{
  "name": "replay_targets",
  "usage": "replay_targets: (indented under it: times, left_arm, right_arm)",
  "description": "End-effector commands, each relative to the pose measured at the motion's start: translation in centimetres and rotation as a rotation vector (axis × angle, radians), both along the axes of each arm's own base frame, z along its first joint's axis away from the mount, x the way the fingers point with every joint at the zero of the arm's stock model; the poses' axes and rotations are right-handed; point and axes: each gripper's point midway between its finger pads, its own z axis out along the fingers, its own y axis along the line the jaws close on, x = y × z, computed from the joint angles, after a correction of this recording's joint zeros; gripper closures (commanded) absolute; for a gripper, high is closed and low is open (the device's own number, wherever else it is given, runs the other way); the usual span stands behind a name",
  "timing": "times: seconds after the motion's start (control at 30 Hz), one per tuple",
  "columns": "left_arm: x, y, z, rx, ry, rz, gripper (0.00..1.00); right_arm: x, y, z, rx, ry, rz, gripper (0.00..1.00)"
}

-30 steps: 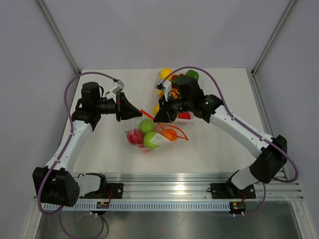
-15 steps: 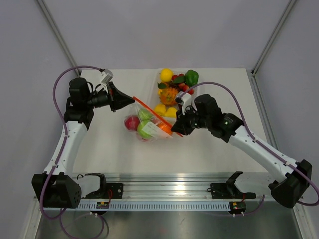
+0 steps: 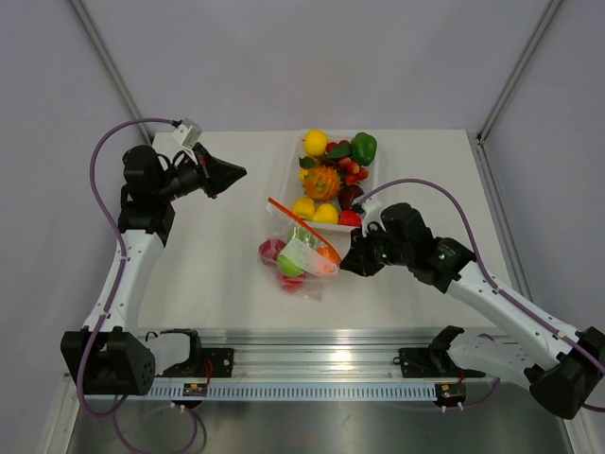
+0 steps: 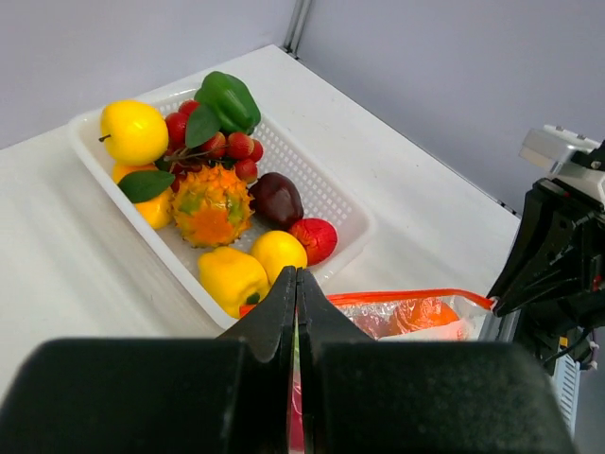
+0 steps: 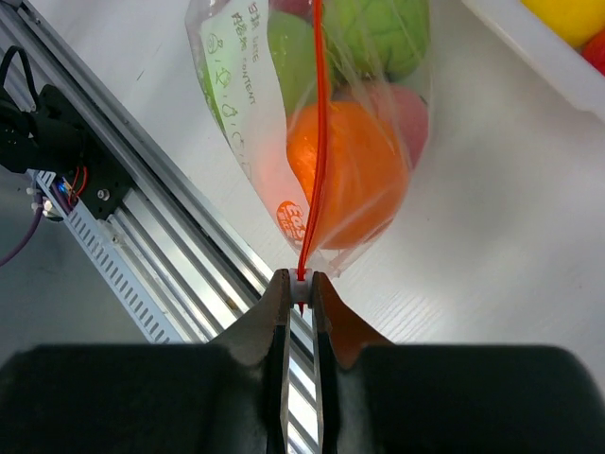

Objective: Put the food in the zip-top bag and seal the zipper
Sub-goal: Zip the zipper food storage bag at the center of the board, then place the zipper food storage bag at the center of the board.

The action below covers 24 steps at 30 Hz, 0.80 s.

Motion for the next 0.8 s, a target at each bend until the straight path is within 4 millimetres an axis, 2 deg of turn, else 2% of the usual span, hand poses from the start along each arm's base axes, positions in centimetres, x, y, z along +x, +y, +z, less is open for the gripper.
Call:
replay_targets:
  times: [0.0,0.23,0.33,0.6,0.7,0.77]
  left_arm:
    - [0.8,0.3,2.3,-0.010,-0.089,0.037,1.00]
    - [0.7,0.4,2.2,-0.014,-0.078,0.040,1.00]
    - [1.6,1.0,2.3,-0.017,-0.052,0.106,1.00]
    - [2.4,1.5,2.2,-0.031,0.019,0.161,1.00]
    - [2.5,1.9,3.0,-0.036,0.008,0.198,1.00]
    - [2.7,2.3,3.1,-0.036,0.018,0.232,1.00]
  right_arm:
    - [0.7,0.0,0.5,0.013,-0.006,-0.044,1.00]
    - [1.2,0.7,1.6,0.046,-0.024,-0.033,1.00]
    - [1.8,1.2,2.2,0.049,-0.031,-0.036,1.00]
    - [5.4,1.2,3.3,0.000,-0.074,-0.164,1.00]
    - [6.4,2.0,4.8,0.007,-0.110,-0.152,1.00]
    - [7.0,3.3,6.8,0.041,-0.127,-0.111,1.00]
